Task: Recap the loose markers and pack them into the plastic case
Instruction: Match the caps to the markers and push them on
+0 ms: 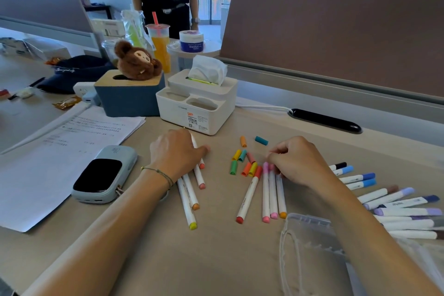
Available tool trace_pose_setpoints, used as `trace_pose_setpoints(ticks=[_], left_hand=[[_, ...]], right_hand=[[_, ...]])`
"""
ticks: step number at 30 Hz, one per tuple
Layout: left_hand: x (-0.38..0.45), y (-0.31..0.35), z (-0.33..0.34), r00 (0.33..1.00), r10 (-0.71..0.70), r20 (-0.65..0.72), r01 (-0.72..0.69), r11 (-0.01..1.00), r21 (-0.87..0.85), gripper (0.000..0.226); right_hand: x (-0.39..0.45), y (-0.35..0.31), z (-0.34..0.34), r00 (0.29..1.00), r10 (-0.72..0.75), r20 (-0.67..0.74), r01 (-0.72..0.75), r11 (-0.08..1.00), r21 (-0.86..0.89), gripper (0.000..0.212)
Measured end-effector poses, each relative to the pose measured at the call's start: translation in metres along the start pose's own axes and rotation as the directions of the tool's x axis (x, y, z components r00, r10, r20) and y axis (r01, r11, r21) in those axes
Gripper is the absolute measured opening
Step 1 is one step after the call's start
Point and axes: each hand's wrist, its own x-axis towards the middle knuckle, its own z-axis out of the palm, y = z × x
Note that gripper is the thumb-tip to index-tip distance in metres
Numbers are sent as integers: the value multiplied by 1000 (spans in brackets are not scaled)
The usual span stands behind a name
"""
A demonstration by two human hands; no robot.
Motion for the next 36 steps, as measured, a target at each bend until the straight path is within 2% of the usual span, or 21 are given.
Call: trace_pose_setpoints(ticks=[10, 14, 16, 18, 21, 26, 30, 33, 36], left_hand=[[-7, 11, -6, 998, 51, -21, -50, 998, 33, 31], [-11, 15, -9, 995, 99, 6, -99, 995, 7, 31], [-13, 15, -8, 991, 115, 64, -103, 980, -168, 30], [-16, 16, -8, 984, 127, 126, -64, 908, -414, 31], [-15, 15, -9, 979, 143, 147, -28, 802, -596, 34], [-17, 18, -16, 937, 204, 285, 61, 706, -705, 36], [-26, 25, -23, 899, 231, 373, 164, 610, -775, 28], [-31, 28, -27, 885, 255, 389, 193, 559, -807, 29], [-34, 30, -30, 879, 285, 381, 174, 555, -814, 31]], right_hand=[[-1, -2, -5, 997, -57, -59, 56, 998, -19, 12], [-4, -12, 6, 993, -118, -25, 116, 989, -89, 12], [-2, -20, 15, 991, -130, 16, 131, 969, -209, 16], [2, -26, 23, 990, -137, 26, 138, 933, -333, 22], [6, -28, 29, 988, -156, 13, 146, 886, -441, 28], [4, -30, 32, 978, -207, 34, 196, 844, -499, 20], [-2, -32, 33, 954, -293, 57, 279, 809, -518, 11], [-11, -33, 34, 924, -372, 90, 364, 780, -510, 14], [-17, -30, 32, 918, -386, 92, 379, 784, -491, 15]])
